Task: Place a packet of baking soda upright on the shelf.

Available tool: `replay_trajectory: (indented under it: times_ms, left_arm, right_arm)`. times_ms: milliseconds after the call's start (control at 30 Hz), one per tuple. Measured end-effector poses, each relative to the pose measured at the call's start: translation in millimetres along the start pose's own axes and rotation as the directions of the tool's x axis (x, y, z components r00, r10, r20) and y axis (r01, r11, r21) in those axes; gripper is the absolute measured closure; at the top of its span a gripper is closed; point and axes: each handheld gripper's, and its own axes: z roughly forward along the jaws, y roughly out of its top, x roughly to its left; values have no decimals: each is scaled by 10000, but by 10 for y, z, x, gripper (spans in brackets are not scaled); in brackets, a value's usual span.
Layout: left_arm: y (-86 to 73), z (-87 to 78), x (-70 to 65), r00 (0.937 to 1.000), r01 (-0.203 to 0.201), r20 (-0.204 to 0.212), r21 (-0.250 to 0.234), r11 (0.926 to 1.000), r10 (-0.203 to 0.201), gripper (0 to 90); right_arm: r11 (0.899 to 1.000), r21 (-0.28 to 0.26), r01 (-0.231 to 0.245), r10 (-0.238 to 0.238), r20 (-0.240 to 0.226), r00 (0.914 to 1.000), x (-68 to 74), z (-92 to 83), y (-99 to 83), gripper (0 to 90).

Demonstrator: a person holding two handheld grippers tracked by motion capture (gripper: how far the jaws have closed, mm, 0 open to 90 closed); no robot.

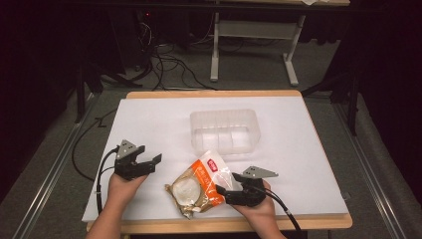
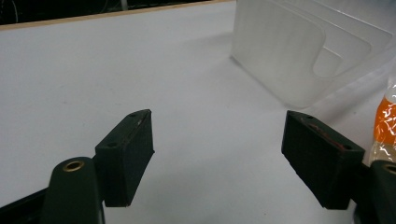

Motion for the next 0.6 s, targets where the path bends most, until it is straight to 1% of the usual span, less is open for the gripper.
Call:
replay_trajectory:
  times_ms: [133, 167, 200, 233, 267, 300, 400, 433, 533, 600]
  left_arm:
    - [0, -6, -3, 10000, -9, -11, -18, 10000, 9, 255]
    - [0, -6, -3, 10000, -9, -11, -18, 10000, 9, 255]
    - [0, -6, -2, 10000, 1, -14, -18, 10000, -1, 255]
    - [0, -6, -1, 10000, 8, -13, -18, 10000, -8, 255]
    - [0, -5, 0, 10000, 1, -16, -12, 10000, -1, 255]
    - [0, -4, 0, 10000, -13, -16, 5, 10000, 13, 255]
    - [-2, -2, -4, 10000, -16, -28, 20, 10000, 16, 255]
    - [-2, -2, -4, 10000, -16, -28, 20, 10000, 16, 255]
    - [-4, 2, -10, 10000, -20, -34, 29, 10000, 20, 255]
    - [-4, 3, -9, 10000, -18, -41, 22, 10000, 18, 255]
  right_arm:
    - [10000, -9, 71, -71, -209, 9998, 32, 15, -28, 331]
    - [10000, -9, 71, -71, -209, 9998, 32, 15, -28, 331]
    - [9997, -26, 233, -233, -286, 9993, 49, 22, -40, 395]
    - [9997, -26, 233, -233, -286, 9993, 49, 22, -40, 395]
    - [9997, -15, 254, -254, -303, 9992, 59, 19, -42, 417]
    - [9994, -149, 323, -329, -373, 9988, 75, 2, -37, 468]
    - [9984, -389, 419, -434, -397, 9983, 90, -41, -22, 535]
    - [9984, -389, 419, -434, -397, 9983, 90, -41, -22, 535]
    - [9964, -636, 562, -595, -507, 9969, 117, -96, 3, 627]
    - [9959, -711, 553, -596, -593, 9965, 126, -109, 17, 656]
